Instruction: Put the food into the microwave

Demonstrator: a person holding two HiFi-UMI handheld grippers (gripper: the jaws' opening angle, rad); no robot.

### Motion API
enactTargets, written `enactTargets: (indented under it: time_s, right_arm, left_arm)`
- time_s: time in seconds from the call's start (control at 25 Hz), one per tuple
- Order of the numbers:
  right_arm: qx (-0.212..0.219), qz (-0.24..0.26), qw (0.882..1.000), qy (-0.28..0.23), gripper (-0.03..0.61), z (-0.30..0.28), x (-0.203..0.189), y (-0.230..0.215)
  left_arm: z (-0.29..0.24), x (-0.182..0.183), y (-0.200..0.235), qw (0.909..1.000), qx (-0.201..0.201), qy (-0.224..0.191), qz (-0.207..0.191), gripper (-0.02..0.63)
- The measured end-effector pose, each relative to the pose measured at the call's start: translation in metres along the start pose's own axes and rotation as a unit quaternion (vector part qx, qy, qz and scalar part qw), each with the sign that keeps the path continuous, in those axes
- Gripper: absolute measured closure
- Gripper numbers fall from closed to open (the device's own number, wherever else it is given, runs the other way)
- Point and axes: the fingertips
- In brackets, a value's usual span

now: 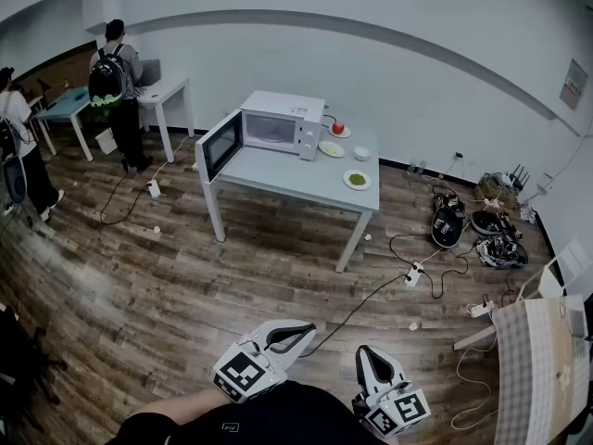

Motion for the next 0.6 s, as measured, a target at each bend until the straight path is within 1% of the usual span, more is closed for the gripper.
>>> enactTargets:
  time_s: [0.16,0.32,0.4,0.48,0.6]
  right_arm:
    - [-0.004,0.004,1.0,-0.003,0.566,0.015,0.005,-0.005]
    - [-0.009,0.037,0.999,-0.006,0.566,0.034,0.024,-0.021]
    - [-0.007,0.064,0.998,0.005,0.566,0.042,0.028,-0.023]
    - [0.001,0.083,0.996,0.021,0.566,0.05,0.025,-0.016]
    - [0.006,0.072,0.997,0.021,0.566,0.059,0.019,-0.007]
  left_arm:
    - [-0.002,0.005,-0.011,1.0,0.006,-0.005,0.001,0.606]
    - [-0.01,0.011,-0.029,0.9999,0.006,-0.007,-0.013,0.606]
    - [-0.014,0.013,-0.033,0.9998,0.013,-0.008,-0.013,0.606]
    - [-0.015,0.017,-0.036,0.9997,0.019,-0.01,-0.015,0.606]
    - [-0.011,0.024,-0.037,0.999,0.034,-0.018,-0.023,0.606]
Point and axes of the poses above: the fingertips, and each gripper's own axes: z backward along the fingers, y to its left, x out of its top, and after that the axes turned 9 degrees about -y, right-handed
